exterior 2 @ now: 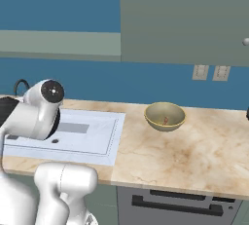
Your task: Pick the squashs from the sink and place them in one bowl. Place the mushroom in the other bowl. Then turn off the sink faucet.
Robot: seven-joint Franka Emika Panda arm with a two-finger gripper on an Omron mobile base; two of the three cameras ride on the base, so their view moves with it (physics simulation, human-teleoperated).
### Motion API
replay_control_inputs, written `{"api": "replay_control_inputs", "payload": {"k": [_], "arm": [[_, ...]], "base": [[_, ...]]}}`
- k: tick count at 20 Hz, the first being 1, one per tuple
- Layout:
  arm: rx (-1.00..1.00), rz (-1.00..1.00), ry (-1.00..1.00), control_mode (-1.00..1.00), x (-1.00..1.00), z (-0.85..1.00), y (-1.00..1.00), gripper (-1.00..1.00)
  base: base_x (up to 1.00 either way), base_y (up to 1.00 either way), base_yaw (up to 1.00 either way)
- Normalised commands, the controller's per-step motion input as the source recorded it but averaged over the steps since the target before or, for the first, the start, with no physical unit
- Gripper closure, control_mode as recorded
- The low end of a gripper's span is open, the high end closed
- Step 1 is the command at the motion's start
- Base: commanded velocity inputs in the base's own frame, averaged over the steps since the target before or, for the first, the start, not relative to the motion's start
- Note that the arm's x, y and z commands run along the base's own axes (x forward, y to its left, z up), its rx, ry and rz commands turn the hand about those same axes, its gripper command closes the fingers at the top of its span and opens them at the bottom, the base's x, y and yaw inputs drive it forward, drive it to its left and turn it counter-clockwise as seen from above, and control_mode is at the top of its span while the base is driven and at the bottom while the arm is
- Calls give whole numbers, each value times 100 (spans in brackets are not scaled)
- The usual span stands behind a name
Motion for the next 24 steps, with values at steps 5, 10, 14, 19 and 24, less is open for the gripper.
{"api": "replay_control_inputs", "payload": {"k": [5, 10, 14, 19, 24], "arm": [[10, 11, 0, -100, 52, -33, 33, -100], [9, 10, 0, -100, 59, -35, 46, -100], [0, 3, -5, -100, 44, -22, 13, -100], [0, 1, -7, -100, 41, -17, 0, -100], [4, 9, -8, -100, 30, -32, 7, -100]], "base": [[0, 0, 0], [0, 0, 0], [0, 0, 0], [0, 0, 0], [0, 0, 0]]}}
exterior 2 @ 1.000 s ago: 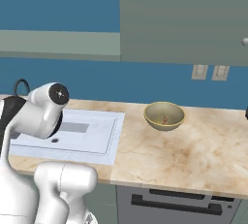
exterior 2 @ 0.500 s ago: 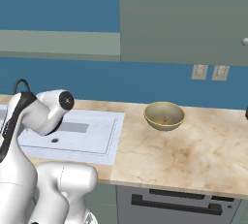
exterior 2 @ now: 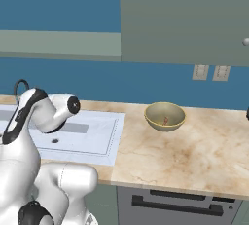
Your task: Pick the squashs from the sink and place them in one bowl. Place the mushroom in the other bowl. Then turn off the sink faucet.
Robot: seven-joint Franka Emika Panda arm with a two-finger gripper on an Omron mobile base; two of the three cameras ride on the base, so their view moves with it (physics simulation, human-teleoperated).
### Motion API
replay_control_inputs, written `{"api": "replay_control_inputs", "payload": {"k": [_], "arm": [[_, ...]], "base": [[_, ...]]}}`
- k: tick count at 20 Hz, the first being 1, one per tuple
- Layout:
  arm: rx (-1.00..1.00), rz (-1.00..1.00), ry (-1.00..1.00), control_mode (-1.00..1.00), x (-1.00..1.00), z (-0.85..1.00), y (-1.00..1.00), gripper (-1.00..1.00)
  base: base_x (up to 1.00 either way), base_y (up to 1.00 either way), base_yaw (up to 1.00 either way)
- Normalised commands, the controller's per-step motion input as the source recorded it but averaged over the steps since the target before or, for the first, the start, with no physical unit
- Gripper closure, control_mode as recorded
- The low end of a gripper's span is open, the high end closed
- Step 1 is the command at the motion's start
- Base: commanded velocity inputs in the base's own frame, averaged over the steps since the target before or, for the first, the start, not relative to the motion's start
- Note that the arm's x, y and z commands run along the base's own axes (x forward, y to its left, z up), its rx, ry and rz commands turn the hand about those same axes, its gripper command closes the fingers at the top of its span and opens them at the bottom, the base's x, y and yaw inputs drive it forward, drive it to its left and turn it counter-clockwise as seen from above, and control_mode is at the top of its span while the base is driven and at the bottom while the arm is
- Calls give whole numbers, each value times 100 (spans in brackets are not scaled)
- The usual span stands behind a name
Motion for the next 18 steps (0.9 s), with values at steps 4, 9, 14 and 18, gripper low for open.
{"api": "replay_control_inputs", "payload": {"k": [4, 9, 14, 18], "arm": [[6, 10, -8, -100, 22, -43, 28, -100], [2, 7, -7, -100, 5, -13, 8, -100], [0, 2, 0, -100, 1, 0, 8, -100], [0, 2, 0, -100, 38, 0, 40, -100]], "base": [[0, 0, 0], [0, 0, 0], [0, 0, 0], [0, 0, 0]]}}
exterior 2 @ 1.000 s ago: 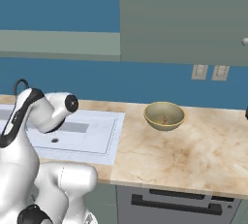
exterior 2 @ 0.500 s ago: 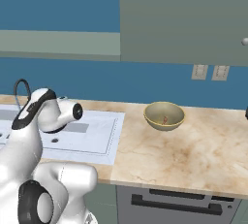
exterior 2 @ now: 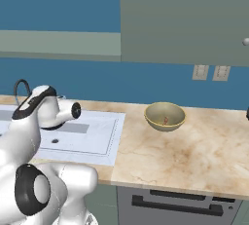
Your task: Pick the squashs from the sink and place them in one bowl. Place the mushroom in the other bowl. Then turn off the sink faucet.
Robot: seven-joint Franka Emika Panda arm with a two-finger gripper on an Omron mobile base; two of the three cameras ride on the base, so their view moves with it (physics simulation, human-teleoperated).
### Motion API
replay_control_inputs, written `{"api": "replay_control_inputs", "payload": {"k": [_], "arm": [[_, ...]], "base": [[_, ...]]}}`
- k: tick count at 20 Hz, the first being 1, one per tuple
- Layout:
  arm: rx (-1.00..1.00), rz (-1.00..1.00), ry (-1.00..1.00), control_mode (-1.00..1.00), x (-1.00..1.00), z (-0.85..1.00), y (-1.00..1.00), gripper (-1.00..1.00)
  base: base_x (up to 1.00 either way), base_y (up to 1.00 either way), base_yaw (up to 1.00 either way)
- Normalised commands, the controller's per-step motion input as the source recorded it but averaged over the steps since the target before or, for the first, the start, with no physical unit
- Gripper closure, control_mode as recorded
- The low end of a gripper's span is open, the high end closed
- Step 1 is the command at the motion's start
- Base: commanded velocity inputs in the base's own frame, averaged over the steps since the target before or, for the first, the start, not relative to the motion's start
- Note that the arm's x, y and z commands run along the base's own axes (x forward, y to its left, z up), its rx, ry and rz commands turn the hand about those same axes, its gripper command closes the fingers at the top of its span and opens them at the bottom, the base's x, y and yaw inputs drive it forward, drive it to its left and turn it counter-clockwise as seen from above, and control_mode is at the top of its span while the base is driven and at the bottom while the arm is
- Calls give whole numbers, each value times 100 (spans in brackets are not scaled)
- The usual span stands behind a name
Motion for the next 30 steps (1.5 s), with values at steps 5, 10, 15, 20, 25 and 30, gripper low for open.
{"api": "replay_control_inputs", "payload": {"k": [5, 10, 15, 20, 25, 30], "arm": [[0, 0, 0, -100, 45, 0, 60, -100], [0, 0, -1, -100, 27, -4, 16, -100], [0, 5, 0, -100, 7, -8, -10, -100], [0, 11, 1, -100, 23, -1, -1, -100], [0, 10, 0, -100, 57, -13, 2, -100], [0, 14, 0, -100, 39, -27, 1, -100]], "base": [[0, 0, 0], [0, 0, 0], [0, 0, 0], [0, 0, 0], [0, 0, 0], [0, 0, 0]]}}
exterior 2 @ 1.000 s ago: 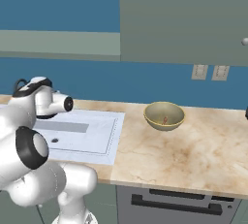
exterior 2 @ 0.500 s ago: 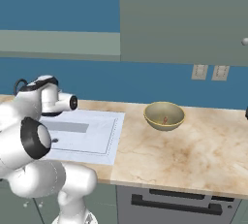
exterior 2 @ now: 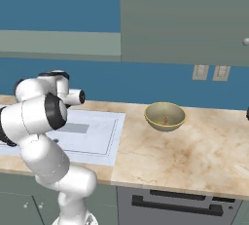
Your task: Pick the squashs from the sink and place them in one bowl. Place the mushroom in the other bowl. Then turn off the sink faucet.
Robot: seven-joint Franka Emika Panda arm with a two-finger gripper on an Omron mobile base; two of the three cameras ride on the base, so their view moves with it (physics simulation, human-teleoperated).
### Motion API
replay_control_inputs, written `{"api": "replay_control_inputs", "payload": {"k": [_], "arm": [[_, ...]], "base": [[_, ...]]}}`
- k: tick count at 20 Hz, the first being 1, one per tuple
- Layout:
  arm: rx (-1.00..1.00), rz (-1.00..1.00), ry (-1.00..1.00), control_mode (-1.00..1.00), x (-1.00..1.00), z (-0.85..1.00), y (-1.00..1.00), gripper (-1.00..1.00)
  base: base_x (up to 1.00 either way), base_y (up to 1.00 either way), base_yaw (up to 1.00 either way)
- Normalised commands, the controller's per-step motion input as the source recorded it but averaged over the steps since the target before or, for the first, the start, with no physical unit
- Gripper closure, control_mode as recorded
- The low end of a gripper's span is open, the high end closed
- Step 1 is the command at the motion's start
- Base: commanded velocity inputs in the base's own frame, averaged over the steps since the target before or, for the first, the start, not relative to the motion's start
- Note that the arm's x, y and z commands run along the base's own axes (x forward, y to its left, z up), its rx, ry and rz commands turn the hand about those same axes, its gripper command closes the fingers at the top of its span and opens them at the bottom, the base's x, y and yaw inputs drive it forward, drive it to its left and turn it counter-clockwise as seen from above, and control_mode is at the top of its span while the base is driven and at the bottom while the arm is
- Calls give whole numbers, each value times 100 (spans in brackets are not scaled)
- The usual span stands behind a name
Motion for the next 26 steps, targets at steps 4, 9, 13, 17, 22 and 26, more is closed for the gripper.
{"api": "replay_control_inputs", "payload": {"k": [4, 9, 13, 17, 22, 26], "arm": [[0, 5, 0, -100, 4, -9, 2, -100], [0, 4, 0, -100, 0, -31, 10, -100], [0, 8, 0, -100, 17, -18, 30, -100], [0, 7, 0, -100, 42, -13, 38, -100], [0, 7, 0, -100, 35, -18, 21, -100], [0, 6, 0, -100, 26, -7, 17, -100]], "base": [[0, 0, 0], [0, 0, 0], [0, 0, 0], [0, 0, 0], [0, 0, 0], [0, 0, 0]]}}
